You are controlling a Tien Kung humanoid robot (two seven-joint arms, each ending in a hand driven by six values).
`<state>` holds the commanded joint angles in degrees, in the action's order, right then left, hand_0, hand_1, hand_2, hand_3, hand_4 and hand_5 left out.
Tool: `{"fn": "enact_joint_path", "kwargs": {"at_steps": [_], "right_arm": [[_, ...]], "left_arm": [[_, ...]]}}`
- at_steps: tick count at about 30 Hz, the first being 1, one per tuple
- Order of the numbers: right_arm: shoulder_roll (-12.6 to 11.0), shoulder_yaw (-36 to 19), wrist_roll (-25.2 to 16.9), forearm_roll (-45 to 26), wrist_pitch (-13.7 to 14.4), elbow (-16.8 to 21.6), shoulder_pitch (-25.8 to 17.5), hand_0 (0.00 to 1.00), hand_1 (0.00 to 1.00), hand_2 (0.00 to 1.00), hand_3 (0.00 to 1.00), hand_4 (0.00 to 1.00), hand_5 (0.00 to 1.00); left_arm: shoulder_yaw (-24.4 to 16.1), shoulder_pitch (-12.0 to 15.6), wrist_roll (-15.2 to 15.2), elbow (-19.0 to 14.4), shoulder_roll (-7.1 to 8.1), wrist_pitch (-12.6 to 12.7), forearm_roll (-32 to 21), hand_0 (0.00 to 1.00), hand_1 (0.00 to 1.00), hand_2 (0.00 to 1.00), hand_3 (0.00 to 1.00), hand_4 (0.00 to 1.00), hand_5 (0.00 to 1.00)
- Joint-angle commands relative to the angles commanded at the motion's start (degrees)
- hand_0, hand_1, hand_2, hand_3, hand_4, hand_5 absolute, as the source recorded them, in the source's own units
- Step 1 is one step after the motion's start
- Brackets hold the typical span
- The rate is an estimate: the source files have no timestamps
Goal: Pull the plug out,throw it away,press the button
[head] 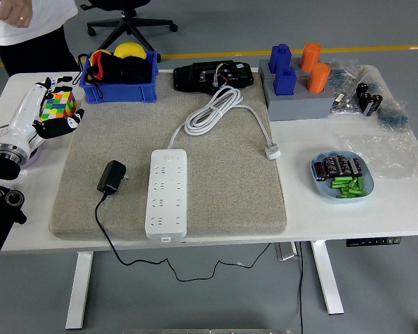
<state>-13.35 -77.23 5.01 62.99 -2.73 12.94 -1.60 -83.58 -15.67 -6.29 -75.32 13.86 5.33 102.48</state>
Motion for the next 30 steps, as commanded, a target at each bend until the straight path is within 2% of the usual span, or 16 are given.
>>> {"fn": "enact_joint_path", "kwargs": {"at_steps": [8, 24, 30], "right_arm": [[-0.1, 0.4, 0.0, -0.1, 0.0, 0.0, 0.2, 0.733, 0.678, 0.66, 0.634, 0.745, 0.597], [-0.1, 0.5, 0.0, 0.0, 0.1, 0.0, 0.2, 0.733, 0.678, 0.66, 0.635, 0.745, 0.598], [-0.1, 0.0, 0.0, 0.2, 0.1, 0.0, -0.1, 0.733, 0.678, 0.66, 0.635, 0.745, 0.598]], "left_arm": [[-1.6, 1.3, 0.6, -0.4, 0.2, 0.6, -0.9, 0.82, 0.818, 0.78, 0.831, 0.709, 0.121], [-2.7, 1.6, -0.6, -1.5, 0.7, -0.3, -0.8, 0.811, 0.803, 0.77, 0.834, 0.699, 0.123], [-2.9, 1.8, -0.1, -2.2, 0.72, -0.2, -1.4, 0.809, 0.795, 0.767, 0.834, 0.698, 0.123]]}}
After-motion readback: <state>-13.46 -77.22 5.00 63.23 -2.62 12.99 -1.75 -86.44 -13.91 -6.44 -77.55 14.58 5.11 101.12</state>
